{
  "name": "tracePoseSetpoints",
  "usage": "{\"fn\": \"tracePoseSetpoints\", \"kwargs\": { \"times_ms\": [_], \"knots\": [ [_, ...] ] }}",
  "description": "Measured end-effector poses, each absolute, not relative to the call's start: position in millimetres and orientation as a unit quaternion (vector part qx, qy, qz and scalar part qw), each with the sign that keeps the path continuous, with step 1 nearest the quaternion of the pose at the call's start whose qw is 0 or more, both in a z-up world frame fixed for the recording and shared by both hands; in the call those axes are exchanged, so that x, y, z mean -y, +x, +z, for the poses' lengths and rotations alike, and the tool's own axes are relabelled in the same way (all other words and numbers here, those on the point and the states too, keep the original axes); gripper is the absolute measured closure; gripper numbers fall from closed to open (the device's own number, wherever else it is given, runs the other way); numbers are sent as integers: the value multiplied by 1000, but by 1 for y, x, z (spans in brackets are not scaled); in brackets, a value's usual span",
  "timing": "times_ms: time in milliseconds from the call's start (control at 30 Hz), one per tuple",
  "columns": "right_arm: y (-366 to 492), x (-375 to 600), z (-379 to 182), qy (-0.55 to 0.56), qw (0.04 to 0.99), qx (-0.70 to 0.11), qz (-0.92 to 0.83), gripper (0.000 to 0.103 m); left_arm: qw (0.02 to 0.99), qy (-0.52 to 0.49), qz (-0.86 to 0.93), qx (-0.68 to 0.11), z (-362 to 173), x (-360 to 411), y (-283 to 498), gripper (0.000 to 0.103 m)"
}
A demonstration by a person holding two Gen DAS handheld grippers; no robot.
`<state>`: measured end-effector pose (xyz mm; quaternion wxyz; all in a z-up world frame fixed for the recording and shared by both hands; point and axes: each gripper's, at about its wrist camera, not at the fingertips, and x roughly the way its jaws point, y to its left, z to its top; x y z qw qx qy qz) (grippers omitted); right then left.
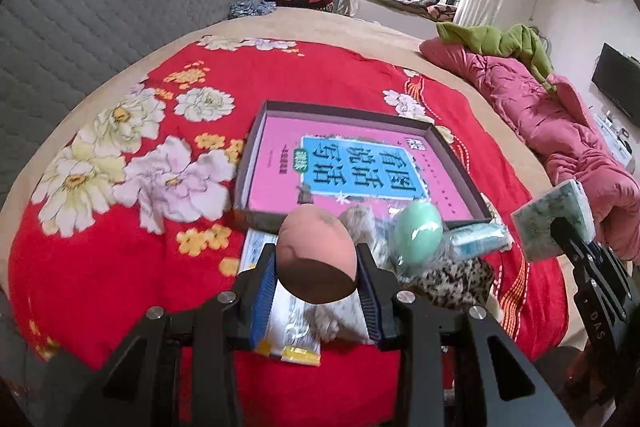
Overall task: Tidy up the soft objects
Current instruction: 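Carry the pink sponge with the left gripper while the right gripper carries the tissue pack over the tray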
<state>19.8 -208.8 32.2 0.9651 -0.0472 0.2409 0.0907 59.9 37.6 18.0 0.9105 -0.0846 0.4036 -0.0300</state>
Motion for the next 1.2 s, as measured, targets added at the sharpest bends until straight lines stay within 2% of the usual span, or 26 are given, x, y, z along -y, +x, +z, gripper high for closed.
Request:
{"fn": "tracePoseSetpoints", "kwargs": {
  "times_ms": [767,1200],
  "knots": [
    [95,218,25,-34,969,-229,85,83,904,-85,-12,-419,6,-48,131,65],
    [139,212,0,-69,955,-274,89,83,894,-85,-8,-439,-15,-47,179,65]
  ]
}}
